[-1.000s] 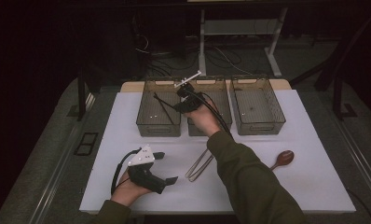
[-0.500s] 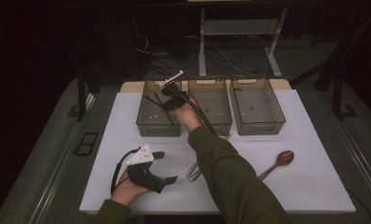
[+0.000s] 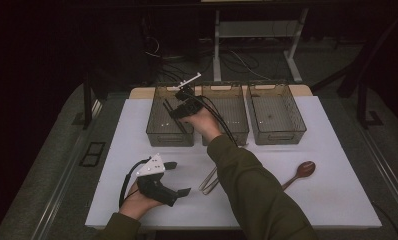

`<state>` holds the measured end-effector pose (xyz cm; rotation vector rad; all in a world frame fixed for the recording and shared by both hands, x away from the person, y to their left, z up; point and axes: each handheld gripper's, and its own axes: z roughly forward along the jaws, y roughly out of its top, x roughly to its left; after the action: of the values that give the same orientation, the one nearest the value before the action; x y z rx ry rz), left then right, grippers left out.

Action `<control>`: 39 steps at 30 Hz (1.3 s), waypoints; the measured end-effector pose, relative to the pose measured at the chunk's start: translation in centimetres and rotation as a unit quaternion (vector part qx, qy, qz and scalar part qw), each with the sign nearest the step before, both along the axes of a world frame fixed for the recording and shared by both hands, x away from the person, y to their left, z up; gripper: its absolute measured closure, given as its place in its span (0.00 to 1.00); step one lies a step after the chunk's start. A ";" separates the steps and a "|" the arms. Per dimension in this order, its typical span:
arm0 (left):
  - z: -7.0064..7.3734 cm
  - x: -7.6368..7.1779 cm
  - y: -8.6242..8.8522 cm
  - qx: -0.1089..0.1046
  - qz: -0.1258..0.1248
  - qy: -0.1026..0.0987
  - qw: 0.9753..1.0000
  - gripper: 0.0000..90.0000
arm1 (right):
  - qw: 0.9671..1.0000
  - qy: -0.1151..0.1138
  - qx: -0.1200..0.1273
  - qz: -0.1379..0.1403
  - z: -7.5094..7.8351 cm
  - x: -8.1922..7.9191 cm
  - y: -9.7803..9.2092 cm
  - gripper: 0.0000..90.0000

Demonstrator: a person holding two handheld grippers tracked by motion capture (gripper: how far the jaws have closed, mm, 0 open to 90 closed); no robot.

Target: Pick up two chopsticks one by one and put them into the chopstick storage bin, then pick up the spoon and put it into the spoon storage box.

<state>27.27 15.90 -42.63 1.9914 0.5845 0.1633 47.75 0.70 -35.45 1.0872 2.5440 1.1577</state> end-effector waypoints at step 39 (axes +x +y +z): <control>-0.3 -0.2 -0.1 0.014 0.017 0.005 1.000 0.00 | 0.994 -0.051 0.077 0.066 -1.7 -12.3 -16.6 0.42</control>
<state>27.07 15.76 -42.89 2.0105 0.6254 0.1842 35.48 -15.95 -37.15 0.8750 2.5146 1.4240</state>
